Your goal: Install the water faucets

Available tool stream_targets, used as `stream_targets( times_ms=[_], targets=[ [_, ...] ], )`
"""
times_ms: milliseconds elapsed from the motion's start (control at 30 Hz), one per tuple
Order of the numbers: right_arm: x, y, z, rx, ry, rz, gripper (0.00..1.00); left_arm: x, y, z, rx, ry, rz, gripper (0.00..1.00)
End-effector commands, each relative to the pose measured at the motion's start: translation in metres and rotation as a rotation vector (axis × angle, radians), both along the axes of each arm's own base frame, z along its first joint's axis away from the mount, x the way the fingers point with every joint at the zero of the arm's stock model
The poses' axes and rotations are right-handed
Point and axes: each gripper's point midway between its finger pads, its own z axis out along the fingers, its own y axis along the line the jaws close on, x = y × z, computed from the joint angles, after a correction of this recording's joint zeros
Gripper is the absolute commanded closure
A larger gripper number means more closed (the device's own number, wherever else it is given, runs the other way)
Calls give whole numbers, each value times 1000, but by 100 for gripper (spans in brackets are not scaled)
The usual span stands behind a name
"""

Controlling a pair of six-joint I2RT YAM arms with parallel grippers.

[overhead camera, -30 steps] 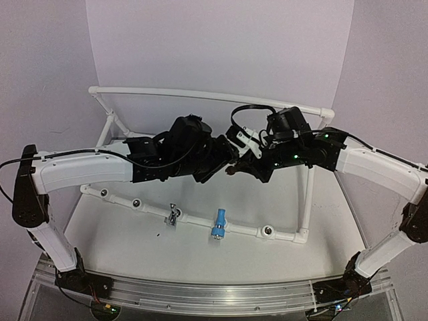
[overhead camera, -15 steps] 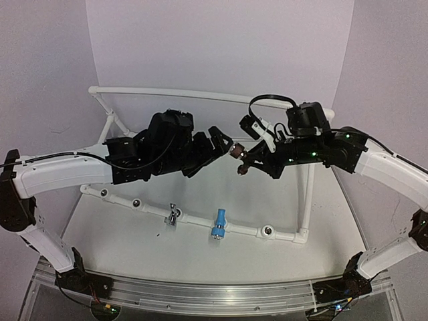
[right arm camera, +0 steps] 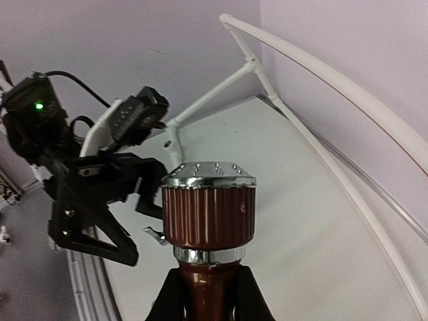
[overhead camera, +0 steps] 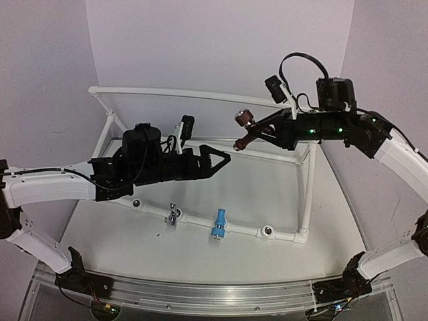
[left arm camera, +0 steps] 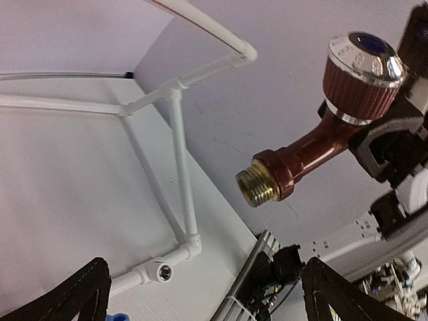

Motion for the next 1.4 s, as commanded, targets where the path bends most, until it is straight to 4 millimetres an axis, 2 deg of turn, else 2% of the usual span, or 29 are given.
stream_targets(
  times_ms=[0, 100, 233, 367, 500, 833, 967, 1133, 1233, 1367],
  targets=[
    [-46, 9, 48, 176, 74, 200, 100, -54, -17, 65, -174, -243, -344, 1],
    [-64, 8, 53, 199, 74, 283, 100, -84, -18, 78, -273, -293, -512, 5],
    [-78, 5, 62, 223, 53, 338, 100, -102, -19, 84, -331, -315, -629, 10],
    [-91, 5, 66, 250, 78, 404, 100, -104, -21, 90, -356, -330, -648, 16],
    [-99, 6, 63, 268, 116, 449, 100, -104, -24, 94, -366, -327, -664, 29],
    [-101, 8, 45, 260, 175, 462, 100, -104, -36, 100, -378, -312, -710, 46],
    [-101, 7, 43, 257, 177, 459, 100, -104, -37, 100, -377, -311, -715, 58],
    [-98, 5, 37, 248, 193, 423, 77, -104, -41, 91, -348, -290, -735, 85],
    [-98, 1, 32, 225, 184, 405, 51, -107, -44, 83, -324, -263, -768, 95],
    [-98, -5, 11, 131, 167, 382, 44, -111, -46, 73, -278, -222, -808, 100]
  ],
)
